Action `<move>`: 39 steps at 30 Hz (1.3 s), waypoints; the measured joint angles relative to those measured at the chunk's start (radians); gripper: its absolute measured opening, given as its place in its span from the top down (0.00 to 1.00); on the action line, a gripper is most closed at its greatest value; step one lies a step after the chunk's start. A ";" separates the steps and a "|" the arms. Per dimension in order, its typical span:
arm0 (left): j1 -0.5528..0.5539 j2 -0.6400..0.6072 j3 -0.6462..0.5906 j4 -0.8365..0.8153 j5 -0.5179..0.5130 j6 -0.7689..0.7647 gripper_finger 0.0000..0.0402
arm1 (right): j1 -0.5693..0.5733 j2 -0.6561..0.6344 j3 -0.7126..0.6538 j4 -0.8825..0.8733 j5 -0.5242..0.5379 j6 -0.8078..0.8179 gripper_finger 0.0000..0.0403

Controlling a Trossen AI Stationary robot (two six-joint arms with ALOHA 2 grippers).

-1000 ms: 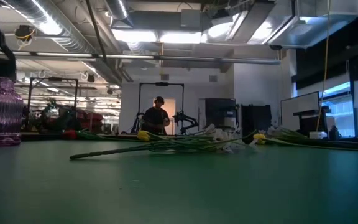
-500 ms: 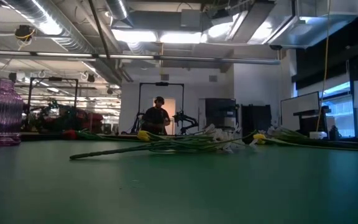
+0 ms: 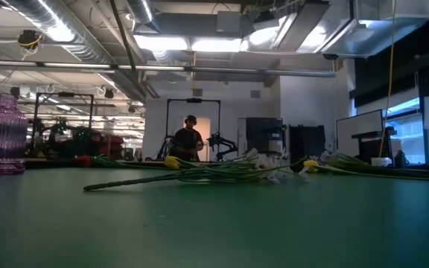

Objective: Sort flowers into vase by color
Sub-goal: Put the bottom red tulip into the blue vase

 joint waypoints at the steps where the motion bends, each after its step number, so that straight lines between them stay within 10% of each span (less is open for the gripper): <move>1: 0.000 0.000 0.000 0.011 0.000 0.000 0.65 | -0.002 0.000 0.000 0.000 0.016 0.003 1.00; 9: 0.014 0.024 0.001 0.024 -0.012 0.015 0.97 | -0.015 0.002 -0.001 -0.007 0.031 0.060 1.00; 18: 0.001 0.022 0.191 -0.304 -0.115 0.026 0.99 | -0.019 -0.003 -0.001 -0.023 0.039 0.123 0.73; 26: -0.040 0.020 0.567 -0.831 -0.425 -0.046 0.99 | 0.008 -0.020 0.000 -0.049 0.043 0.103 0.43; 39: -0.102 -0.058 0.819 -1.181 -0.491 -0.365 0.99 | 0.071 -0.019 0.000 -0.186 0.184 0.122 0.45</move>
